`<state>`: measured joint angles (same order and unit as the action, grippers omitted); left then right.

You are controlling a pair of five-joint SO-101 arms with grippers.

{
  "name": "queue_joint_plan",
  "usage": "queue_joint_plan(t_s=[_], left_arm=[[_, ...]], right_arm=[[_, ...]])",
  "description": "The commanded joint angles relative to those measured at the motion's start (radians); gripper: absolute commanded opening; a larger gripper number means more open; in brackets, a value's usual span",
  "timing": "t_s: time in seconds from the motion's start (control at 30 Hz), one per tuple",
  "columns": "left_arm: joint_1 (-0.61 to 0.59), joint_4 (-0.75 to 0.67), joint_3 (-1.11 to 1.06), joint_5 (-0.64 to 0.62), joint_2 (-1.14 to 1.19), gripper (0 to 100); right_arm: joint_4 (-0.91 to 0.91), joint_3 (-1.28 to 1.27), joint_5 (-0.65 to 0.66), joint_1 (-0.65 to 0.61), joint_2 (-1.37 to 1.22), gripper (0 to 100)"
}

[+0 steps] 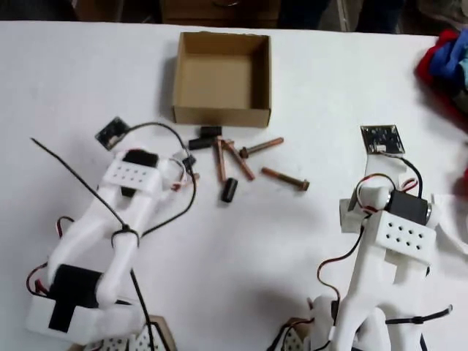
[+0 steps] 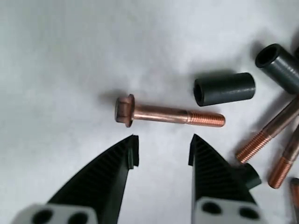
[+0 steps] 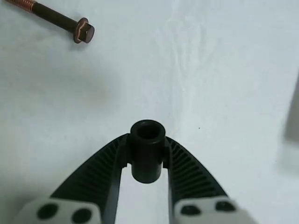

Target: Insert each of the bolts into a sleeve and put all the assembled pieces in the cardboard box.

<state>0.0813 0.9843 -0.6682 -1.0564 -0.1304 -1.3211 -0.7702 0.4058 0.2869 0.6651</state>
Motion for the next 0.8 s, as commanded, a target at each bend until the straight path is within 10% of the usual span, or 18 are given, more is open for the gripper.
queue_joint_plan(t_s=[0.0, 0.77], left_arm=[[-0.011, -0.035, -0.018, 0.034, -0.037, 20], [-0.044, -0.226, -0.139, 0.08, -0.037, 20]], right_arm=[[0.005, 0.005, -0.002, 0.012, 0.033, 2.2], [0.004, 0.005, -0.002, 0.013, 0.033, 2.2]])
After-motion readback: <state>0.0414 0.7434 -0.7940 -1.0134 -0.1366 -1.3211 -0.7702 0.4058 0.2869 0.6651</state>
